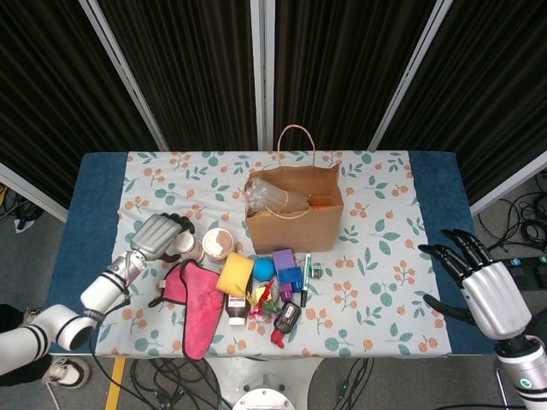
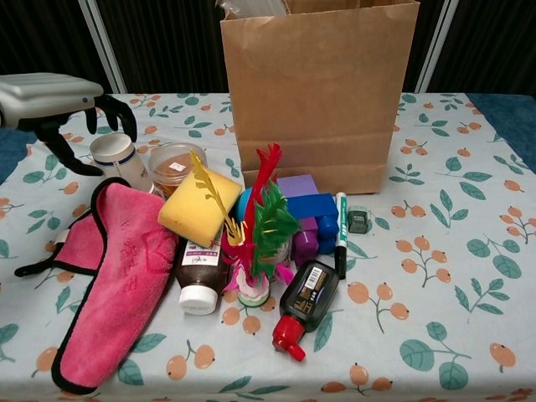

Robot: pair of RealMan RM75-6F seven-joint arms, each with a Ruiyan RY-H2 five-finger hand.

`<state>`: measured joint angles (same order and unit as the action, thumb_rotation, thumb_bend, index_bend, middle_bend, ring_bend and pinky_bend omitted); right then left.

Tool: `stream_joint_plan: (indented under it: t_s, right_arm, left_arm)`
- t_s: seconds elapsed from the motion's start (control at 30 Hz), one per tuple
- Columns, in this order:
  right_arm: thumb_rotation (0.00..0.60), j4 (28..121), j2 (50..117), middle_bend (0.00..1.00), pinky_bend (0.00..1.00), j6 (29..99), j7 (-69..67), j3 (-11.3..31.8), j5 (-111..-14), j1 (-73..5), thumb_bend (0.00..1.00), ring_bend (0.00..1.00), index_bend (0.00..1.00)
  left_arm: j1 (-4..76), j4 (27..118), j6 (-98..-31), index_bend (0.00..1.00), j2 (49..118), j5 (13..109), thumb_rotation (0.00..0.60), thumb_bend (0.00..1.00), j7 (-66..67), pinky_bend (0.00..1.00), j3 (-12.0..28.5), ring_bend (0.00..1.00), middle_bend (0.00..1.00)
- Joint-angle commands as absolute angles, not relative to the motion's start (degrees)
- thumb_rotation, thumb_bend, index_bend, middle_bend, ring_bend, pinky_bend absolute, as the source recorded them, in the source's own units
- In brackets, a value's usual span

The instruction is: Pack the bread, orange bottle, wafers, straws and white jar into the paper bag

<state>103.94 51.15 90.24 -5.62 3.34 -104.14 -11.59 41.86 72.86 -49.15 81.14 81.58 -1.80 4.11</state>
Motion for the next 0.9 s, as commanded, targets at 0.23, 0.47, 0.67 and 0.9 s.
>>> stream_joint_plan:
  t_s: [0.23,0.47,0.67,0.9]
  right_arm:
    - [0.600,103.76,51.22,0.32,0.15,89.71,-5.78,3.55,-103.48,-11.88,0.00,0.13,0.20]
    - [0.600,103.47,51.15,0.32,0.15,89.78,-6.19,3.68,-102.98,-11.84,0.00,0.13,0.20]
    - [0.600,103.33,51.02,0.32,0.15,90.54,-6.60,3.75,-103.07,-11.56,0.00,0.13,0.20]
    - [0.600,103.41,50.67,0.32,0.15,91.96,-7.46,3.86,-103.73,-11.16,0.00,0.13,0.20]
  left_arm:
    - [42.28,72.28,-49.42,0.44,82.06,81.71,0.600,0.26,-2.42,0.47,4.12,0.36,0.45]
    - [42.35,71.82,-50.02,0.48,82.52,81.57,0.600,0.28,-2.01,0.52,4.20,0.42,0.51]
    - [42.01,73.49,-50.74,0.51,81.24,81.31,0.600,0.30,-1.34,0.55,4.22,0.46,0.54]
    - [41.50,77.76,-52.39,0.53,77.17,80.89,0.600,0.31,0.36,0.57,4.96,0.48,0.56]
